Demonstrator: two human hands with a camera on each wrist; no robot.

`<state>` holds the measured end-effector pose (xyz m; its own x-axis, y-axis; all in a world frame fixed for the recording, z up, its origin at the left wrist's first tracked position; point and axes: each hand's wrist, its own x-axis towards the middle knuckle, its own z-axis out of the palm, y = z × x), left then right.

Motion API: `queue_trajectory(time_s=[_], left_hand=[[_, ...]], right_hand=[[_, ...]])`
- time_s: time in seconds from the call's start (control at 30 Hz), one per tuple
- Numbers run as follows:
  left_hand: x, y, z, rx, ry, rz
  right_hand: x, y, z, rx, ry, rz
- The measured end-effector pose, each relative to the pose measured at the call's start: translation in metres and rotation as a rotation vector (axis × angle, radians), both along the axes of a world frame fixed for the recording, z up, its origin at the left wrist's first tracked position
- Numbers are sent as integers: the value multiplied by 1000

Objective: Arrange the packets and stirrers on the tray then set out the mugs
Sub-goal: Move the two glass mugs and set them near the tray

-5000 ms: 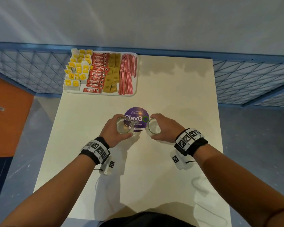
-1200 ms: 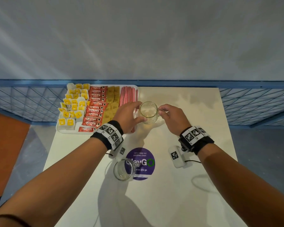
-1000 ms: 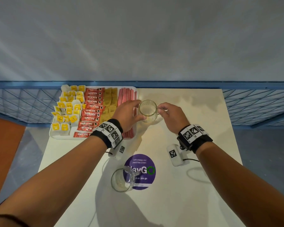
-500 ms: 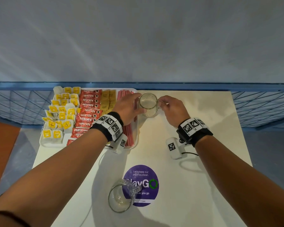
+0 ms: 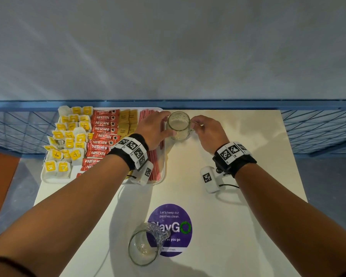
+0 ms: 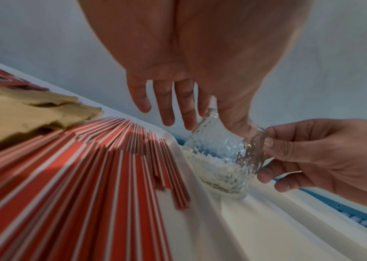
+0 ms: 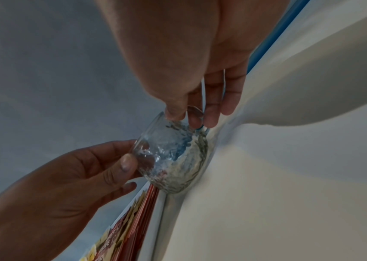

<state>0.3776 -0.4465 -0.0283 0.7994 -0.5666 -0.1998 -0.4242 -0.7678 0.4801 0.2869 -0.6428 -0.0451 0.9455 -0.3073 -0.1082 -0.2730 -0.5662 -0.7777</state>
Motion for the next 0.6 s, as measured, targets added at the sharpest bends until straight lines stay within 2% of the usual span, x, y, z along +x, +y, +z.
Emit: queue_trajectory(time_s=[0.4,0.6], left_hand=[[3,-4,2,7,-16,-12],[1,3,6,14,-35,0]], right_hand=[[5,-2,1,-26,38,5],[0,2,13,-33,39,-53]])
